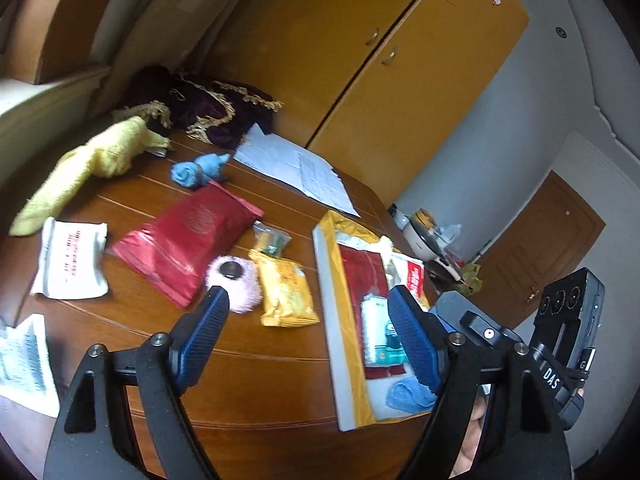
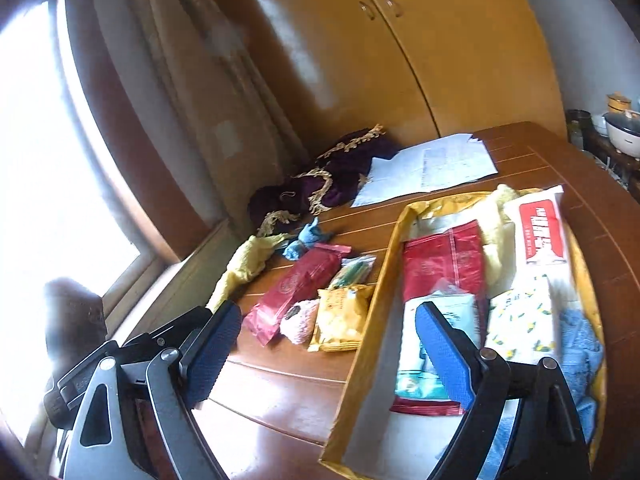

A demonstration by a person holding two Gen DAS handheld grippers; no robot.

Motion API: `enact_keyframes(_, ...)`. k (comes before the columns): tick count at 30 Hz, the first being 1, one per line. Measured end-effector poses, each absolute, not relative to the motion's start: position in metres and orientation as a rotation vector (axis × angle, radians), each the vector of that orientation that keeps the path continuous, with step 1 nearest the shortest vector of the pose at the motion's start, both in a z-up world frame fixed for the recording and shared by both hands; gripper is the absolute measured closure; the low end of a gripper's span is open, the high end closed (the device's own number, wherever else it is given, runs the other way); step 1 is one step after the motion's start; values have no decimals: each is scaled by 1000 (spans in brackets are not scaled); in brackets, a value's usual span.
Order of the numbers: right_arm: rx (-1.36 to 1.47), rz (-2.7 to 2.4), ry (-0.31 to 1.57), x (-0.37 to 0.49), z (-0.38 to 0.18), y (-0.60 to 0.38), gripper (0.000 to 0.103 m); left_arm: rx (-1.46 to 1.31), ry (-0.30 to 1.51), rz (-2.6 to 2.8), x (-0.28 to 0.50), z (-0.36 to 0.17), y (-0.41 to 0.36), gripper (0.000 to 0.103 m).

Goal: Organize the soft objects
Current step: 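Move the left gripper to the white desiccant packet while the right approaches the pink fuzzy ball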

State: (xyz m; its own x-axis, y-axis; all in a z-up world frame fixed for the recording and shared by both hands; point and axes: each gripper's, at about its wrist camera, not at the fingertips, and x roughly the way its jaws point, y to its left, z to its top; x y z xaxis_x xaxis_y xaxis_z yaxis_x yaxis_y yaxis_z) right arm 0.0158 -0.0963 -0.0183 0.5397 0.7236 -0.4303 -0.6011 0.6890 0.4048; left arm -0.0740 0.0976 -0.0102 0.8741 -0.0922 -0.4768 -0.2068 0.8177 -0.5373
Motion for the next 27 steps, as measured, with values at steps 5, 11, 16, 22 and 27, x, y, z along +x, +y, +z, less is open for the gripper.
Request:
enact_keyframes(5, 157, 897, 651, 9, -19, -55, 12, -605, 520, 268, -114, -16, 139, 21)
enact_keyframes(11, 102, 981, 697, 1, -23, -11, 12, -555, 541, 519, -156, -28, 170, 21)
enact_keyframes(16, 49, 1027, 740, -3, -32, 19, 12, -528, 637, 564, -160, -51, 180, 21)
enact_keyframes(22, 22, 1028, 783, 0, -43, 31, 12, -547, 739, 550, -150, -67, 179, 21)
enact_keyframes(27, 32, 1014, 795, 3, -47, 27, 12, -612, 729, 412, -148, -60, 170, 21)
